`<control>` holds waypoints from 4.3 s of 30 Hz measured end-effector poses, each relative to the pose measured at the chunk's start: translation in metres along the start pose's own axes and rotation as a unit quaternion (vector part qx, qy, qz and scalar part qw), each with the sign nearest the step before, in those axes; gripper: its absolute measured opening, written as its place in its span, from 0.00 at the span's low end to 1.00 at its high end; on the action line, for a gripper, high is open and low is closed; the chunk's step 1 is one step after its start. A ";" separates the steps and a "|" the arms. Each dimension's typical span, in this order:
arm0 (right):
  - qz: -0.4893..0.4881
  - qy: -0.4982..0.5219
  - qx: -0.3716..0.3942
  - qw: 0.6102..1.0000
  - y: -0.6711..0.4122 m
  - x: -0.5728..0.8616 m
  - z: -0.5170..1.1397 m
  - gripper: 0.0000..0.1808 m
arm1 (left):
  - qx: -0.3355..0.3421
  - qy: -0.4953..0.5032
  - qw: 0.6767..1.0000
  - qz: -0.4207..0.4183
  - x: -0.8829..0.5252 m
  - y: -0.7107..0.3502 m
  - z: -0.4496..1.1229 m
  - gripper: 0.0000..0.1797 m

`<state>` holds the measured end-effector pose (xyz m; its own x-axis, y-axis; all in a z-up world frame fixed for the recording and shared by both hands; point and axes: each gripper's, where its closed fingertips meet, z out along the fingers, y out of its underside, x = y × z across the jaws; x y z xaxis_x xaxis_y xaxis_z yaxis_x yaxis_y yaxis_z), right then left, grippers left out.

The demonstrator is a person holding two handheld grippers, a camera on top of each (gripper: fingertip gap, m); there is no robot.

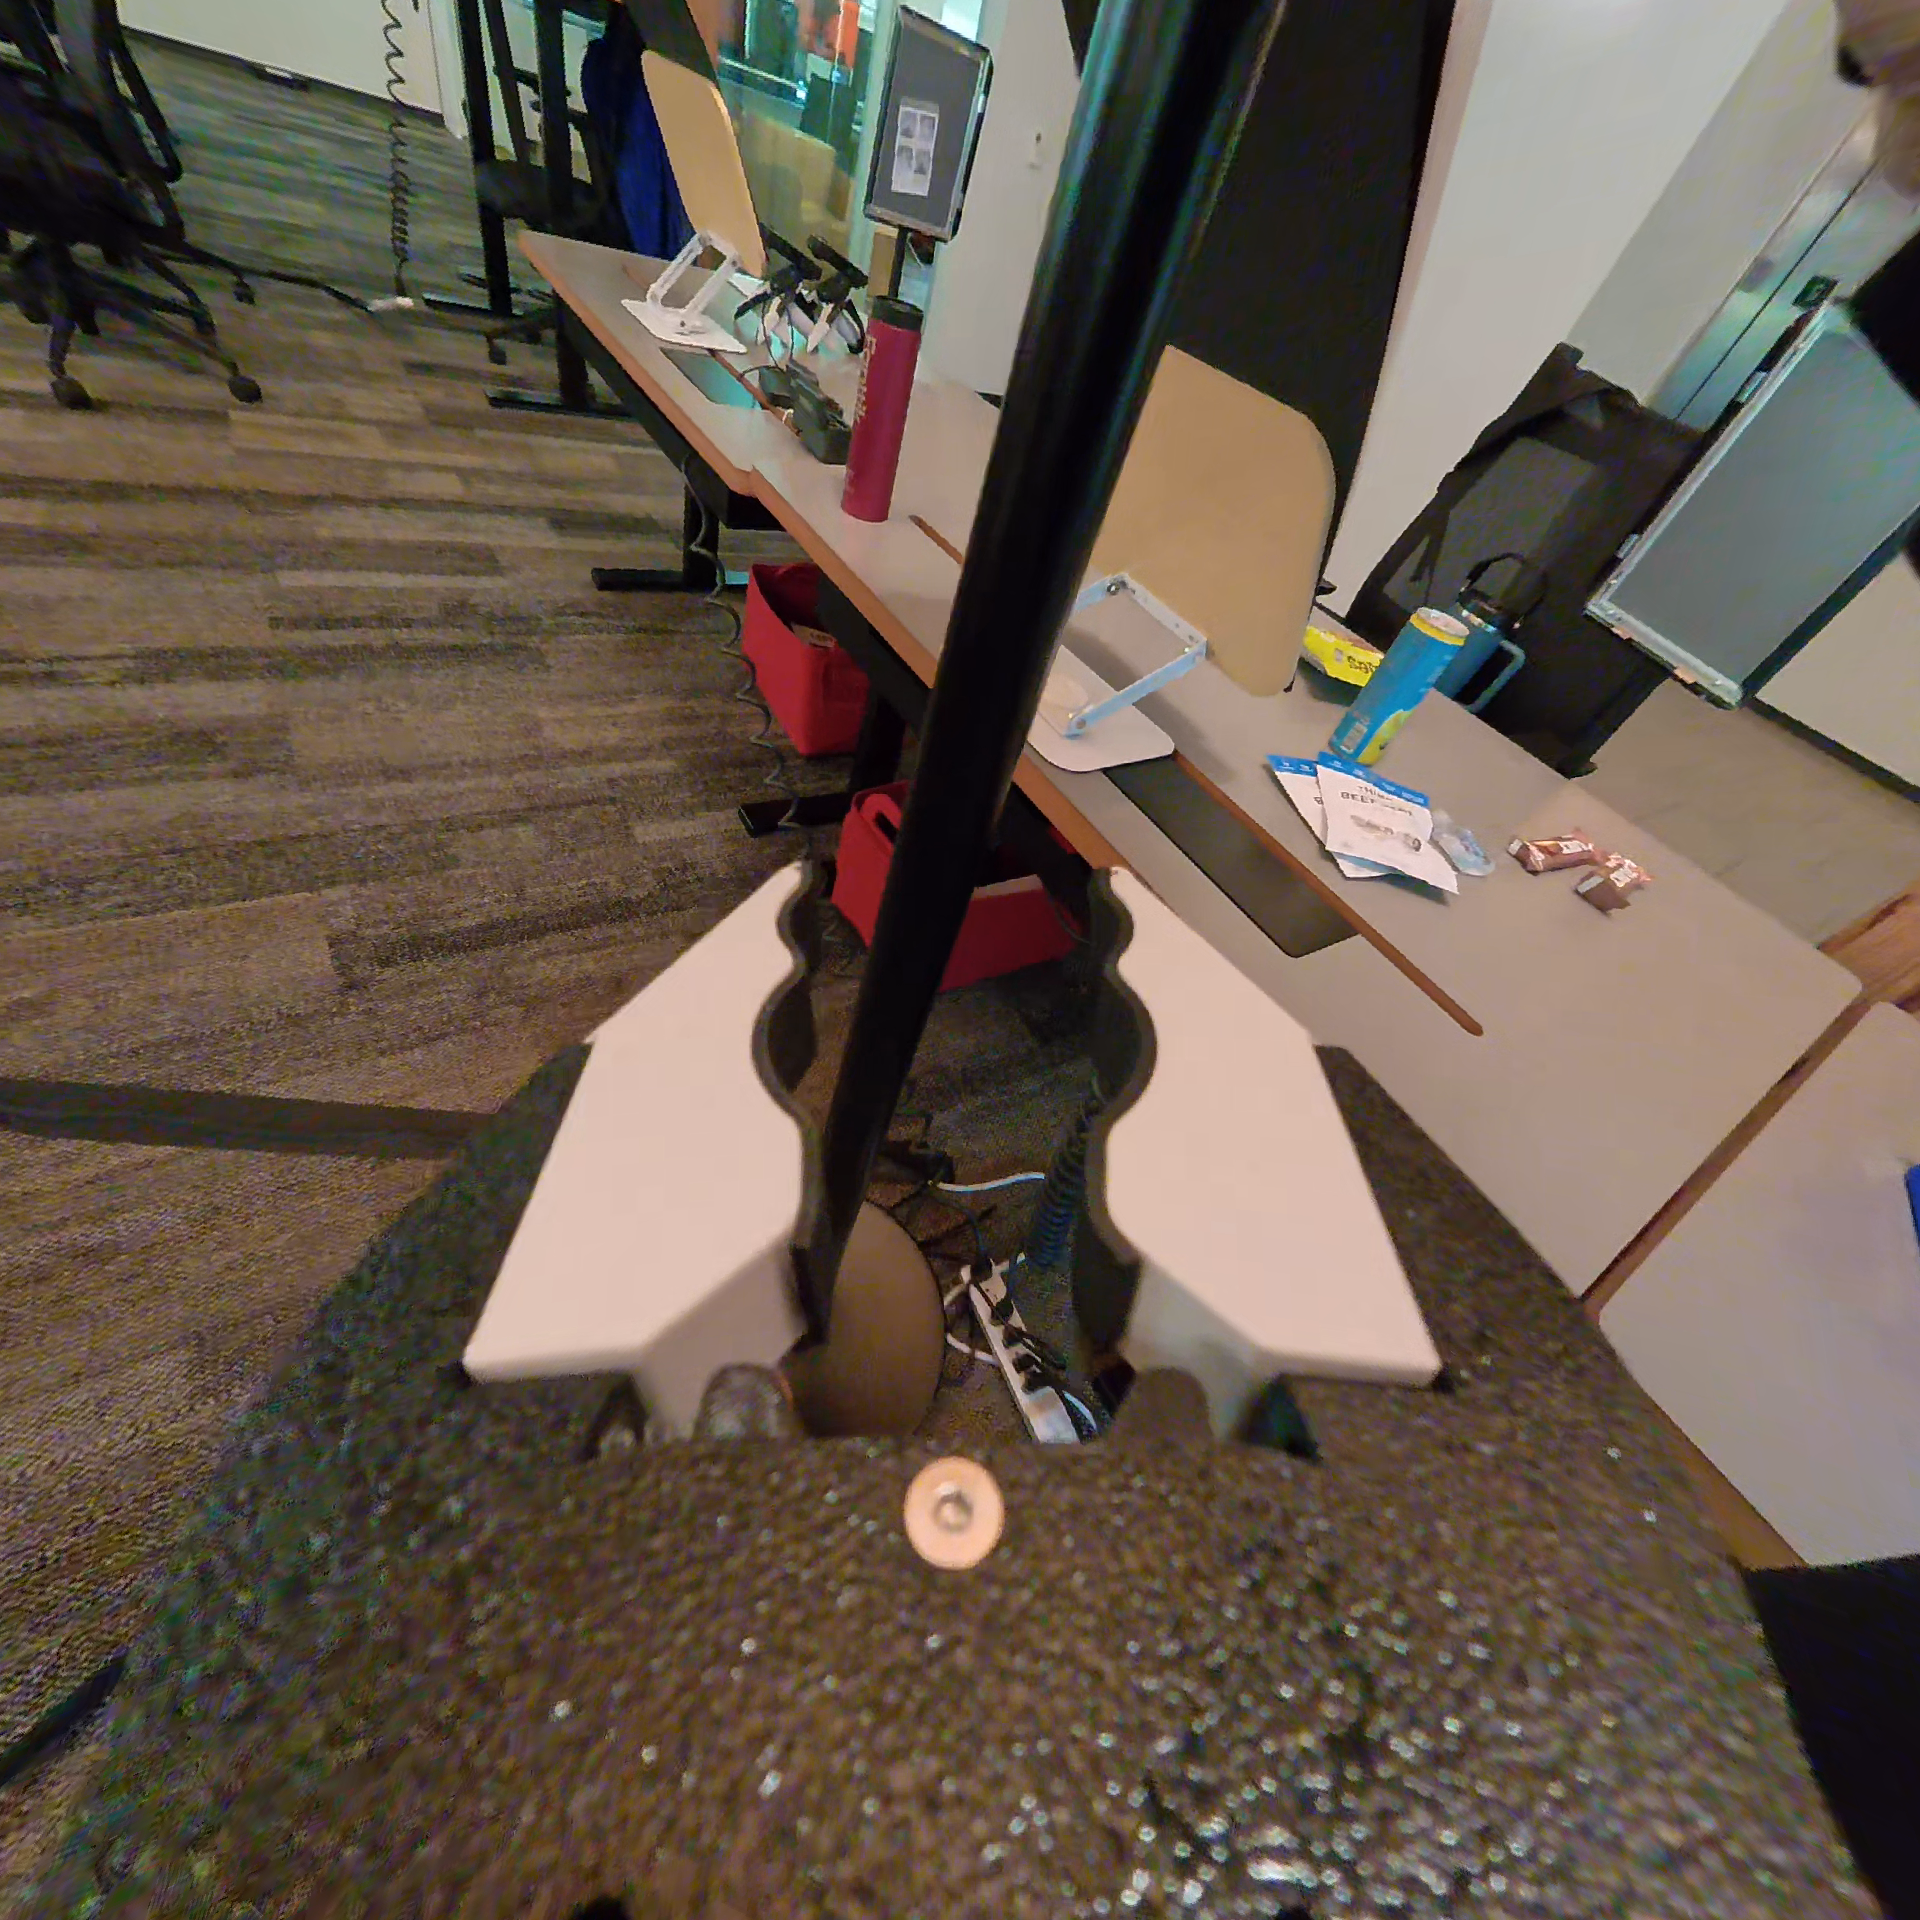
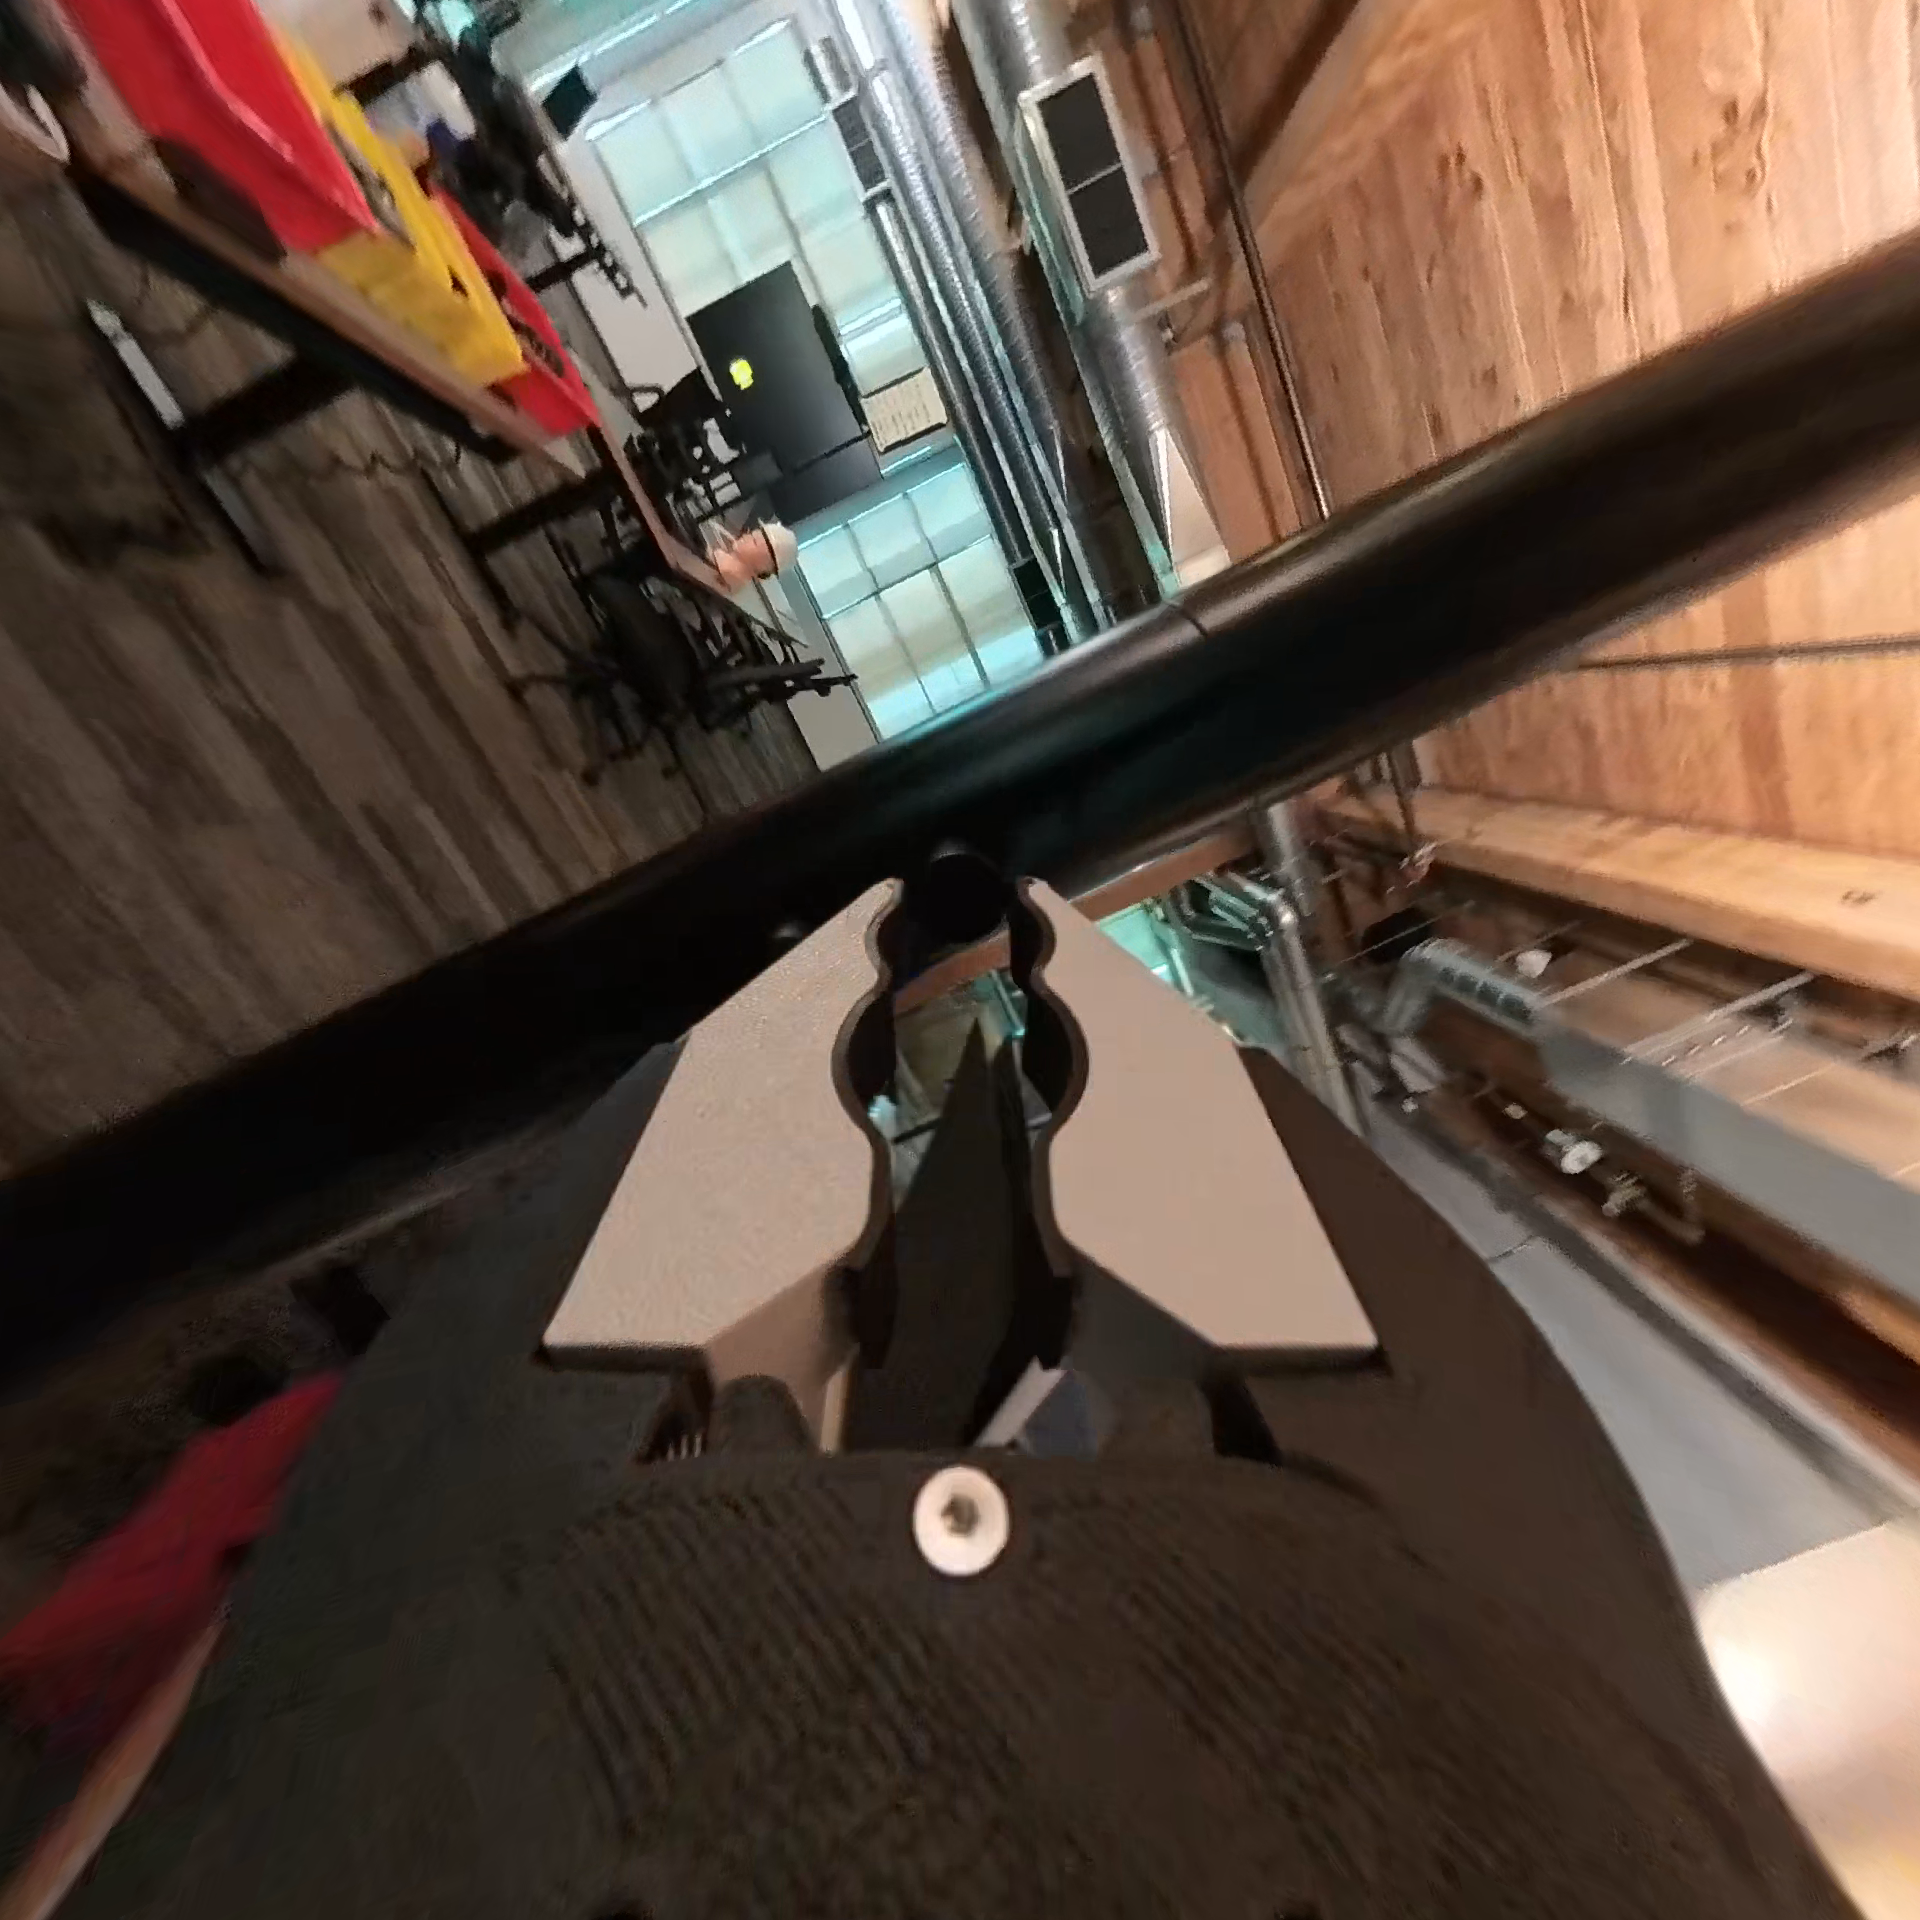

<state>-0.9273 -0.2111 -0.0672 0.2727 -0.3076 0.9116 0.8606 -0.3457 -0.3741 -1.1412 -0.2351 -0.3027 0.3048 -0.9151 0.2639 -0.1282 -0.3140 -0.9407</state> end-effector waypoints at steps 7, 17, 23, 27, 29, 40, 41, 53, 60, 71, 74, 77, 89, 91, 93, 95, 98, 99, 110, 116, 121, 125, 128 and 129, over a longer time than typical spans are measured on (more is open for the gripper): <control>-0.114 -0.031 0.022 0.993 0.001 0.002 0.003 0.09 | -0.001 -0.002 1.000 -0.005 -0.004 0.001 0.000 0.28; 0.553 -0.039 -0.009 0.832 0.003 0.000 0.000 0.09 | -0.003 0.002 1.000 -0.006 -0.001 0.002 0.006 0.27; 0.932 -0.040 0.078 0.353 -0.003 -0.005 -0.002 0.09 | -0.003 0.002 1.000 -0.006 0.000 0.002 0.005 0.26; 0.949 -0.030 0.117 0.290 -0.004 -0.007 -0.002 0.08 | -0.005 0.002 1.000 -0.004 0.001 0.004 0.005 0.26; 0.932 -0.037 0.120 0.340 -0.004 -0.009 -0.003 0.09 | -0.005 0.003 1.000 -0.006 0.001 0.004 0.003 0.27; 0.277 0.037 0.022 0.960 -0.012 0.016 -0.011 0.21 | -0.005 0.008 1.000 -0.005 0.005 0.006 0.001 0.27; 0.228 0.048 0.014 0.972 -0.013 0.018 -0.010 0.20 | -0.005 0.009 1.000 -0.004 0.005 0.005 0.001 0.27; -0.033 -0.010 -0.004 0.999 -0.005 -0.003 0.002 0.14 | 0.001 0.010 1.000 -0.007 0.007 0.002 -0.002 0.28; -0.070 -0.024 0.009 0.997 0.006 0.002 0.001 0.10 | 0.005 0.011 1.000 -0.008 0.004 0.001 -0.003 0.28; -0.162 -0.015 0.041 0.986 -0.001 0.003 0.001 0.10 | 0.001 0.017 1.000 -0.001 0.008 0.002 0.002 0.28; -0.160 -0.022 0.041 0.986 -0.002 0.003 0.001 0.10 | 0.001 0.016 1.000 -0.003 0.008 0.002 0.002 0.28; -0.025 -0.048 0.025 0.998 -0.001 0.004 0.002 0.09 | 0.000 0.017 1.000 -0.003 0.008 0.002 0.003 0.28; 0.831 -0.082 0.033 0.550 -0.001 -0.001 0.001 0.09 | -0.002 0.024 1.000 -0.005 0.012 0.005 0.005 0.27; 0.887 -0.080 0.058 0.452 -0.003 -0.002 0.001 0.09 | 0.001 0.021 1.000 -0.008 0.011 0.004 0.005 0.27; 0.909 -0.069 0.066 0.405 -0.004 -0.003 0.000 0.09 | 0.004 0.018 1.000 -0.008 0.010 0.003 0.004 0.27; 0.916 -0.064 0.076 0.389 -0.004 -0.004 0.000 0.09 | 0.007 0.017 1.000 -0.006 0.009 0.002 0.003 0.27; 0.895 -0.060 0.077 0.435 -0.004 -0.005 0.000 0.09 | 0.009 0.015 1.000 -0.011 0.008 0.002 0.000 0.27; 0.881 -0.063 0.073 0.464 -0.004 -0.005 0.000 0.09 | 0.010 0.014 1.000 -0.012 0.007 0.002 -0.001 0.27; 0.303 0.036 0.017 0.952 -0.007 0.024 -0.013 0.19 | 0.013 0.014 1.000 -0.010 0.002 0.004 -0.008 0.28; 0.093 0.015 0.004 0.996 -0.019 0.011 -0.007 0.16 | 0.012 0.021 1.000 -0.003 0.002 0.002 -0.006 0.28; 0.070 -0.011 -0.022 0.997 -0.009 0.000 0.000 0.14 | 0.010 0.016 1.000 -0.010 0.000 0.003 -0.005 0.28; 0.074 -0.004 -0.033 0.997 -0.003 0.002 0.004 0.09 | 0.013 0.016 1.000 -0.009 -0.004 0.001 -0.006 0.28; 0.077 -0.003 -0.022 0.997 -0.002 0.003 0.003 0.09 | 0.013 0.015 1.000 -0.010 -0.007 0.000 -0.007 0.28; 0.082 -0.005 -0.017 0.996 -0.001 0.004 0.003 0.09 | 0.013 0.014 1.000 -0.011 -0.009 0.000 -0.007 0.28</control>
<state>-0.9262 -0.2088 -0.0627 0.4131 -0.3541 0.8390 0.7886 -0.3217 -0.5240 -1.1505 -0.2290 -0.3036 0.2797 -0.9154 0.2897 -0.0970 -0.3271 -0.9400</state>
